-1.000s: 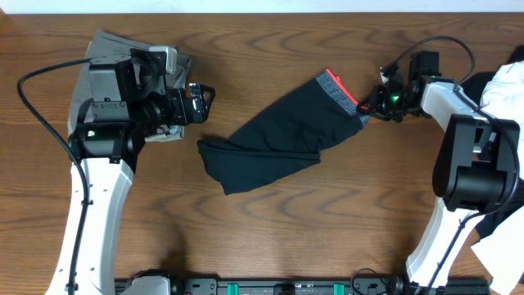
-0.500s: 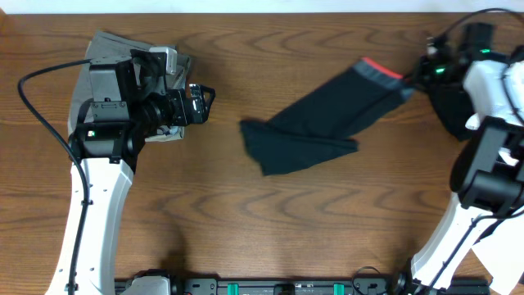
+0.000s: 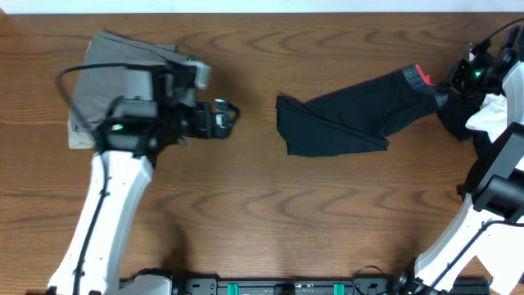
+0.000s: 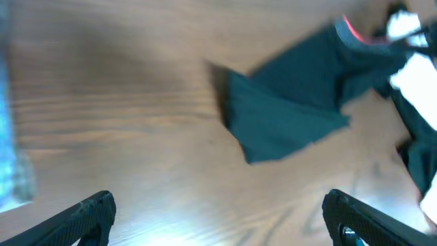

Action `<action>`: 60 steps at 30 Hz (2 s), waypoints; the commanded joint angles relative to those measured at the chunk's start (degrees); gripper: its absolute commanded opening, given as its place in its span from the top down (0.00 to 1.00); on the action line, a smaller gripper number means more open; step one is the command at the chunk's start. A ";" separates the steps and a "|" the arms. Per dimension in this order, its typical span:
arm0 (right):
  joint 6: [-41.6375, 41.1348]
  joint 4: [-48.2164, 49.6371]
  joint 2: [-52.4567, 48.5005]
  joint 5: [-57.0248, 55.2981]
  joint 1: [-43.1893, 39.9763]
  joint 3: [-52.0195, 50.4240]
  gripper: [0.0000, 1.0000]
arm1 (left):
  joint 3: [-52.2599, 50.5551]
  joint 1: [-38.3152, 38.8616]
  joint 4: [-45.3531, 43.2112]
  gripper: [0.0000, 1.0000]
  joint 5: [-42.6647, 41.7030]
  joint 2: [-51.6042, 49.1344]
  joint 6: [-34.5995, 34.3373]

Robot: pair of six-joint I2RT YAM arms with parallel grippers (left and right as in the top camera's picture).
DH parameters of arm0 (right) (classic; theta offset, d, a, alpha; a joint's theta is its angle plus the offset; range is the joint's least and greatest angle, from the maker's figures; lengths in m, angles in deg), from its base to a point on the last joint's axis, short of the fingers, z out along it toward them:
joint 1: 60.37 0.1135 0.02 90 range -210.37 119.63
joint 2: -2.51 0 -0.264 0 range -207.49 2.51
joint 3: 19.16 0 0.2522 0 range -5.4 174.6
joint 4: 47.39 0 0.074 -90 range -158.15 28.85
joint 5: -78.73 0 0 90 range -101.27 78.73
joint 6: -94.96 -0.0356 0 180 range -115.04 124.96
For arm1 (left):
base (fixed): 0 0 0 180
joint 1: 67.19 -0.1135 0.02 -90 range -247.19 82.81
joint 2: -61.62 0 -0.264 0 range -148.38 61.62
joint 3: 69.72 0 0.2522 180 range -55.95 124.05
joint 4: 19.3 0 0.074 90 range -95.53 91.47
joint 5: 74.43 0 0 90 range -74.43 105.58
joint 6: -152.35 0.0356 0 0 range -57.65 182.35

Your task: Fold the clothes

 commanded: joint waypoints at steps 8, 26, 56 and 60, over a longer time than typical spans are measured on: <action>2.67 -1.92 0.07 -0.13 1.55 1.05 0.99 | 0.85 14.73 -20.76 0.02 0.00 -18.36 -9.38; 5.27 -4.11 0.07 -0.11 1.55 1.05 0.99 | 0.87 17.68 -41.16 0.04 1.55 -37.03 -58.21; 5.22 -6.08 0.07 -3.56 1.33 1.05 0.99 | 1.46 -2.93 -22.16 0.77 -4.24 -31.06 -32.20; 5.22 -6.10 0.07 -3.52 1.36 1.05 0.99 | 1.51 -3.52 -22.16 0.68 -6.27 -26.88 -28.79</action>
